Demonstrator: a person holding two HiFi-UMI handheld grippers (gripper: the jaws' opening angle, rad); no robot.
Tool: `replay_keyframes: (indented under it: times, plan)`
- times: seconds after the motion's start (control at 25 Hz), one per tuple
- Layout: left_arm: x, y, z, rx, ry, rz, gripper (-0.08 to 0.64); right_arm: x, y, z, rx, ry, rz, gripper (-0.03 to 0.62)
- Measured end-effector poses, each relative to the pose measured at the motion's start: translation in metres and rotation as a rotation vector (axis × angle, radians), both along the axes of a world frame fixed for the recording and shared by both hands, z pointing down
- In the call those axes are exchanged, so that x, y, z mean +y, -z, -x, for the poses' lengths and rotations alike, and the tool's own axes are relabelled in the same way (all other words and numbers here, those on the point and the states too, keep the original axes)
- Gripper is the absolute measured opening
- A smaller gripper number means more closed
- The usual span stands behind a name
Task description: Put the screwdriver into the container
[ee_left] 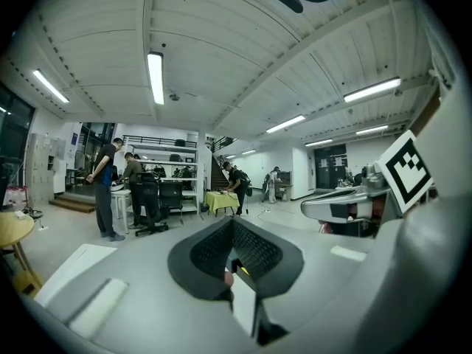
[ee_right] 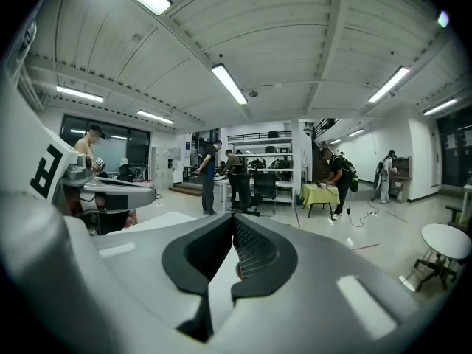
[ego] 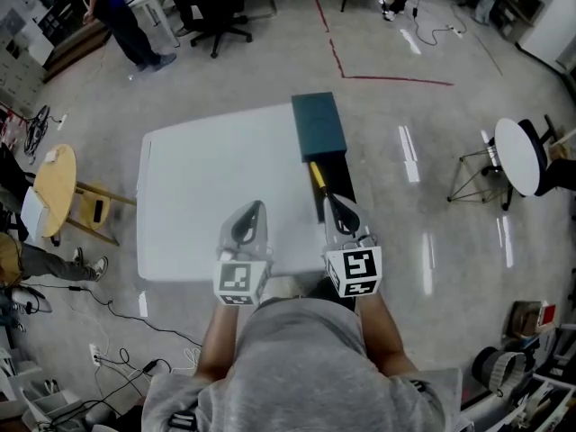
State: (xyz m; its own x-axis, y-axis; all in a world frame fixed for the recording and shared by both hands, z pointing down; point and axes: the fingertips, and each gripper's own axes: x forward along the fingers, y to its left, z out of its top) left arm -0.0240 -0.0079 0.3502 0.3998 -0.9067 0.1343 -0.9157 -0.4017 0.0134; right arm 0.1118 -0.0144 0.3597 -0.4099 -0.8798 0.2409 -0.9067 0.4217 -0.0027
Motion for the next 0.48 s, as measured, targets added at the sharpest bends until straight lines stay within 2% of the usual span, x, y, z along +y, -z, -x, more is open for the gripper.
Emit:
replay_keyframes:
  times: [0.48]
  plan:
    - [0.025,-0.011,0.015,0.005,0.023,0.027,0.012,0.026,-0.011,0.008,-0.006,0.013,0.021,0.003]
